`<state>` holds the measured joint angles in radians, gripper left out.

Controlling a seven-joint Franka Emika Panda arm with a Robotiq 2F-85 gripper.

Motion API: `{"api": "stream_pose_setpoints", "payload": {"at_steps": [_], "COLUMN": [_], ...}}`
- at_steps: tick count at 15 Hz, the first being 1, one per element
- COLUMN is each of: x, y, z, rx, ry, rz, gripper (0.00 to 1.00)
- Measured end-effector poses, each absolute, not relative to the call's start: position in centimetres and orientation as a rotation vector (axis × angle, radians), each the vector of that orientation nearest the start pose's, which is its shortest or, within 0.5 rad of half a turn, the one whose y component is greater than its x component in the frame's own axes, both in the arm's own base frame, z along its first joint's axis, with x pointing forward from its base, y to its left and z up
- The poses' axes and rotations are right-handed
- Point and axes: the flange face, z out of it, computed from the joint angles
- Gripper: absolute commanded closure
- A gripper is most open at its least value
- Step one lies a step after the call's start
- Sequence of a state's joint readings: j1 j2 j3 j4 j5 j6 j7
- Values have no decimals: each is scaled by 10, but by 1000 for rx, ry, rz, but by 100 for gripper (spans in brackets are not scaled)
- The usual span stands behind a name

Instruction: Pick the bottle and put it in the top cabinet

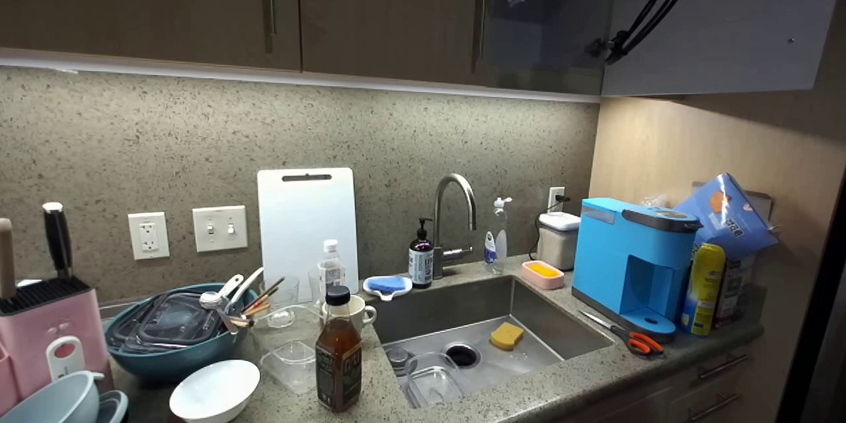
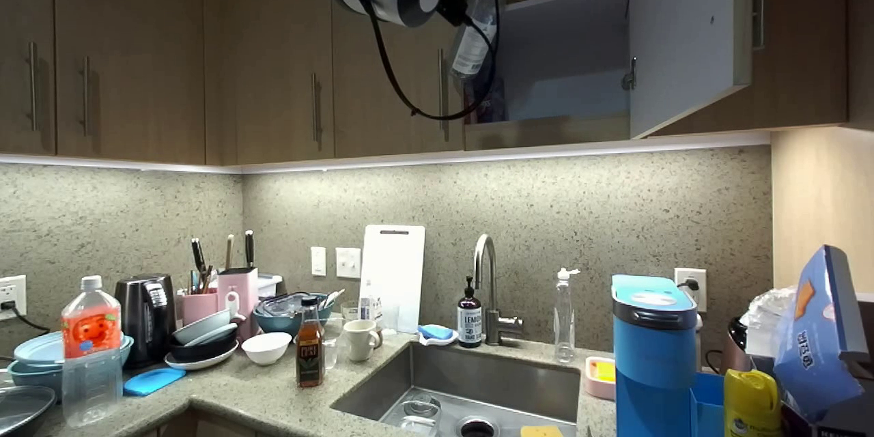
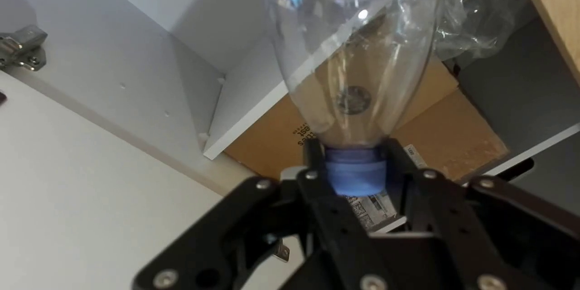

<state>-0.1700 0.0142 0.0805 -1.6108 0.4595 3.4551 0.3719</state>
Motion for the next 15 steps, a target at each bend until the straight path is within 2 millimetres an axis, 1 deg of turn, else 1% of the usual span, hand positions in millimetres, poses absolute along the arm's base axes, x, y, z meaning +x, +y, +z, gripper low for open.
{"api": "stream_pose_setpoints", "payload": {"at_steps": [2,3,6,8,9,10,11,13,14,15], "x": [546,542,526,515,511,508,507,509,511,511], "y": [-113,-125,-183,-220,-235,-247,-254,-256,-254,-253], "z": [813,817,828,825,820,813,808,804,803,803], "rx": [-1449,-1423,-1328,-1288,-1283,-1289,-1298,-1308,-1310,-1311], "ry": [896,924,1049,1139,1181,1217,1240,1248,1246,1243], "rz": [-2058,-2070,-2132,-2165,-2176,-2183,-2188,-2187,-2185,-2183], "gripper": [89,89,89,89,64,64,64,64,89,89]}}
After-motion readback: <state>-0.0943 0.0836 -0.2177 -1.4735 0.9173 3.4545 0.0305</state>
